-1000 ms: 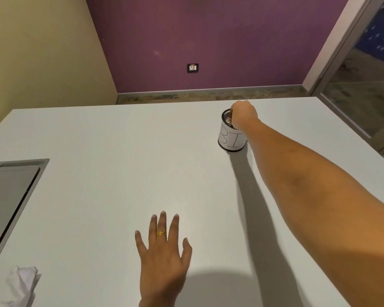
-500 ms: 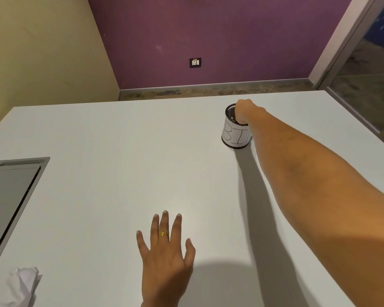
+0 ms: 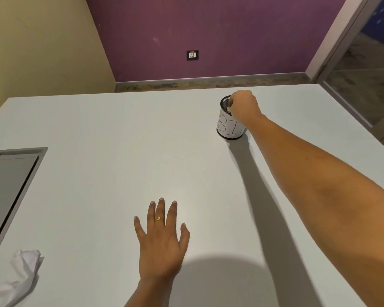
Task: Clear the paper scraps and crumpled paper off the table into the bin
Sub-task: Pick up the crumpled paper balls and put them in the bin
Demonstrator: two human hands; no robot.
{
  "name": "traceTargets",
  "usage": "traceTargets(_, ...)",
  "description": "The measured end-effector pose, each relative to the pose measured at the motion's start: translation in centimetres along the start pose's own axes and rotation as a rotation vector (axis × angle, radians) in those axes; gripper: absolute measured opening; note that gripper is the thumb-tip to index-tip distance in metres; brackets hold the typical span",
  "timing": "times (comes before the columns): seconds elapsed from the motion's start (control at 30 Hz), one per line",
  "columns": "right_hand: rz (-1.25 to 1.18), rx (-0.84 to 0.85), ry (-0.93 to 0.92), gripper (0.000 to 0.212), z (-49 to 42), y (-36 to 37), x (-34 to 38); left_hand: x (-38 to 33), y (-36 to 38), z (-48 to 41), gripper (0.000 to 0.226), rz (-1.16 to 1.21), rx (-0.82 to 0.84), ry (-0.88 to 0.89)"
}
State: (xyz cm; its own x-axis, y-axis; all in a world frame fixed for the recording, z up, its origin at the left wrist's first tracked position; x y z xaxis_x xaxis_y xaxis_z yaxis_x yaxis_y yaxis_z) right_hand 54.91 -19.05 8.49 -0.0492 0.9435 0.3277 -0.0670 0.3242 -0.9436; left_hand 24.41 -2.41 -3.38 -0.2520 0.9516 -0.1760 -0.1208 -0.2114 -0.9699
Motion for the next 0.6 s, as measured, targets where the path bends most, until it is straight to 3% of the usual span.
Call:
traceTargets(0.13,-0.208,-0.239,-0.119,0.033,6.4,-1.5,0.1,-0.1,-0.1,0.0,0.056,-0.007,0.007,0.003)
traceTargets(0.23,-0.202,-0.286,-0.215,0.030,12.1,0.4,-0.9,-0.1,-0.1,0.0,0.056,-0.012,0.007,0.007)
traceTargets(0.4,-0.168,-0.148,-0.077,0.027,20.6,6.5,-6.4,-0.2,-0.2,0.1,0.059,-0.024,-0.012,0.020)
traceTargets(0.5,-0.129,0.004,0.089,0.039,24.9,10.1,-9.6,0.0,0.3,0.1,0.060,0.008,0.007,0.022)
traceTargets(0.6,-0.007,0.110,0.130,0.053,27.0,12.0,-10.4,0.2,0.9,-0.1,0.053,0.026,0.014,0.030)
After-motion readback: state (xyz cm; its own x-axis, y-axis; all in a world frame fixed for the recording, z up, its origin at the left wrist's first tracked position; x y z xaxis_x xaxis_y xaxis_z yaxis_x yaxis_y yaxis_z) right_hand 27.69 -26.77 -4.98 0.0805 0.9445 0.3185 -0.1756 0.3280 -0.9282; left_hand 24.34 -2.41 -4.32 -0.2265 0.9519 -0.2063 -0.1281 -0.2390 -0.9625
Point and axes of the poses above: each hand's wrist, its own z-axis away from the middle knuckle, its own y-axis out of the palm, x = y × z, the point moved 10 cm from there along -z, towards the middle knuckle, and after that the axes turned 9 degrees about x, right-handed, at the moved point
